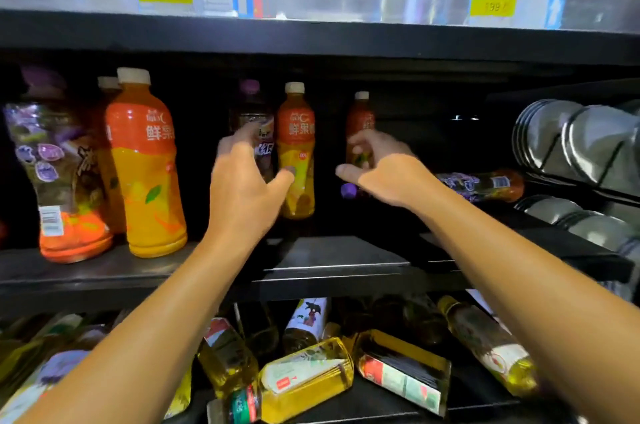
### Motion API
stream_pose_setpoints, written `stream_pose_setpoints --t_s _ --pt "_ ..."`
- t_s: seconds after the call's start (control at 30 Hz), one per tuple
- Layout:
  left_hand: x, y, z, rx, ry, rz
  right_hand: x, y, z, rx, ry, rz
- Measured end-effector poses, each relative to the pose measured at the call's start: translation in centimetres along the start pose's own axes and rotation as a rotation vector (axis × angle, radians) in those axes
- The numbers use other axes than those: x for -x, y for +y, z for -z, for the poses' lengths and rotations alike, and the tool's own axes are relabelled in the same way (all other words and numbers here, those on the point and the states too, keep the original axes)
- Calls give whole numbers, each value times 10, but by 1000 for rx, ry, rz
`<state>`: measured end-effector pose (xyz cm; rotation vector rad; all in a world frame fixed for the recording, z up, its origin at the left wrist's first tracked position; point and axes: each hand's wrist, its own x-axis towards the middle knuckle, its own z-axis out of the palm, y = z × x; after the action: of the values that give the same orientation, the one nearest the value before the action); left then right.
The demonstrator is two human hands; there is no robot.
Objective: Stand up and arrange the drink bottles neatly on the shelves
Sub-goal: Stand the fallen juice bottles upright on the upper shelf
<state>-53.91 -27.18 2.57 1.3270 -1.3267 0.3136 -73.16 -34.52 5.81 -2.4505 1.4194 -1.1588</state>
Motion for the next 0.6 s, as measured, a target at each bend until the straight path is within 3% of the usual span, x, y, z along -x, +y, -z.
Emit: stream_pose_setpoints --t_s 0.1,0.2,0.37,0.47,0.6 --pt "-1 28 -25 6 -101 -78 13 45 40 142 9 -3" --pt "-12 48 -69 28 -308 -92 12 94 67 304 -115 -76" --pt "-26 57 -133 -247 -612 -21 4 163 73 412 -300 -138" --pt "-31 54 -151 -253 -737 28 -5 184 71 460 -394 -132" --pt "-35 45 -165 -295 -810 53 -12 188 69 631 -359 -97"
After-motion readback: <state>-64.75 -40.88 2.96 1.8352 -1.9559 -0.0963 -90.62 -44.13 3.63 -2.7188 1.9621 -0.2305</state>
